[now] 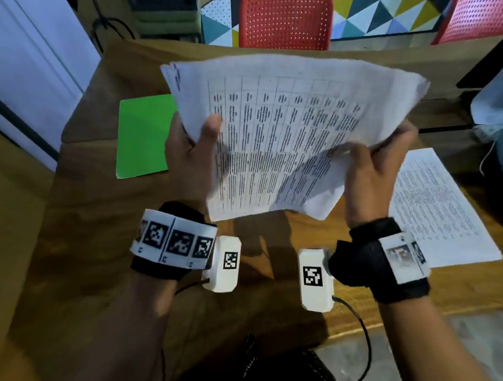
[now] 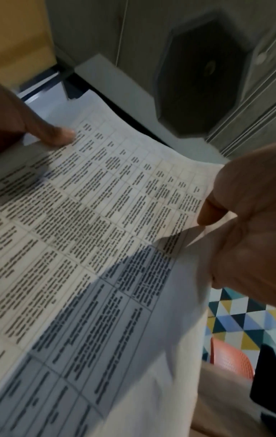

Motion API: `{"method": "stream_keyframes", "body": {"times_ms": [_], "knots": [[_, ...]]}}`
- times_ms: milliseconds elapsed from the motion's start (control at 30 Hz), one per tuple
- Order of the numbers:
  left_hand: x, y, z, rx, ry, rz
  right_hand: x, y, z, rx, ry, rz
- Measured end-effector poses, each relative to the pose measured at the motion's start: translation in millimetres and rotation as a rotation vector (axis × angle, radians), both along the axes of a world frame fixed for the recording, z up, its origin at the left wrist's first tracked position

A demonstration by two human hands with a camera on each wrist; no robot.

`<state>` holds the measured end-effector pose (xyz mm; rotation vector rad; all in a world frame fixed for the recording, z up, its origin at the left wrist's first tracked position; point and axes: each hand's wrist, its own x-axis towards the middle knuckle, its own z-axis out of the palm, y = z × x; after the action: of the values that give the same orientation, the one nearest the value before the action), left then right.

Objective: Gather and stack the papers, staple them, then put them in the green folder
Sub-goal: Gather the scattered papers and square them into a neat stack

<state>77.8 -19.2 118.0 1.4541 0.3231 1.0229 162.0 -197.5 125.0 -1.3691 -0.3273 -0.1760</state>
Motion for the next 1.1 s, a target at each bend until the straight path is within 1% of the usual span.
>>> {"method": "stream_keyframes", "body": {"times_ms": [67, 100, 167, 200, 233, 267, 300, 333, 367, 433, 500, 567, 633, 667, 733, 767, 833, 1000, 1067, 1100], "knots": [[-5, 1, -5, 0.034, 0.011, -0.033, -6, -6, -2, 0.028, -0.013, 0.005], [-7, 1, -14, 0.022, 0.039, -0.085, -10, -7, -9, -0.002, 0.030, 0.023], [-8, -4, -31, -0.059, 0.143, -0.242, -19, -5, -25, -0.113, 0.169, 0.061], [-7, -6, -38, -0.096, 0.212, -0.248, -22, -4, -33, -0.192, 0.218, 0.068], [-6, -10, -40, -0.131, 0.260, -0.217, -24, -2, -39, -0.264, 0.231, 0.065], [-5, -11, -39, -0.147, 0.300, -0.143, -24, 0, -40, -0.302, 0.223, 0.049], [-4, -12, -34, -0.132, 0.309, -0.074, -23, 1, -37, -0.298, 0.196, 0.030], [-3, -11, -27, -0.110, 0.279, -0.008, -21, 2, -30, -0.248, 0.155, 0.012], [-4, -11, -16, -0.106, 0.203, 0.014, -18, 2, -22, -0.177, 0.102, -0.010], [-6, -9, 5, -0.097, 0.116, 0.008, -13, -1, -5, -0.050, -0.006, -0.028], [-7, -5, 13, -0.062, 0.139, -0.048, -9, -4, -2, -0.047, -0.061, -0.038], [-10, -2, 6, -0.038, 0.252, -0.200, -7, -5, -14, -0.109, -0.001, -0.050], [-12, -4, -15, -0.077, 0.435, -0.326, -9, -5, -34, -0.215, 0.128, -0.050], [-13, -8, -25, -0.089, 0.534, -0.345, -11, -6, -45, -0.290, 0.197, -0.047], [-14, -20, -45, -0.153, 0.648, -0.245, -13, -7, -62, -0.419, 0.288, -0.028], [-15, -26, -52, -0.192, 0.688, -0.188, -13, -8, -67, -0.451, 0.301, -0.014], [-12, -32, -60, -0.198, 0.749, -0.127, -7, -11, -71, -0.479, 0.293, -0.003], [21, -48, -48, -0.138, 0.788, -0.140, 42, -37, -64, -0.424, 0.256, -0.007], [37, -54, -54, -0.123, 0.822, -0.154, 63, -52, -64, -0.478, 0.249, 0.000], [44, -58, -59, -0.144, 0.869, -0.149, 71, -60, -66, -0.523, 0.261, 0.020]]}}
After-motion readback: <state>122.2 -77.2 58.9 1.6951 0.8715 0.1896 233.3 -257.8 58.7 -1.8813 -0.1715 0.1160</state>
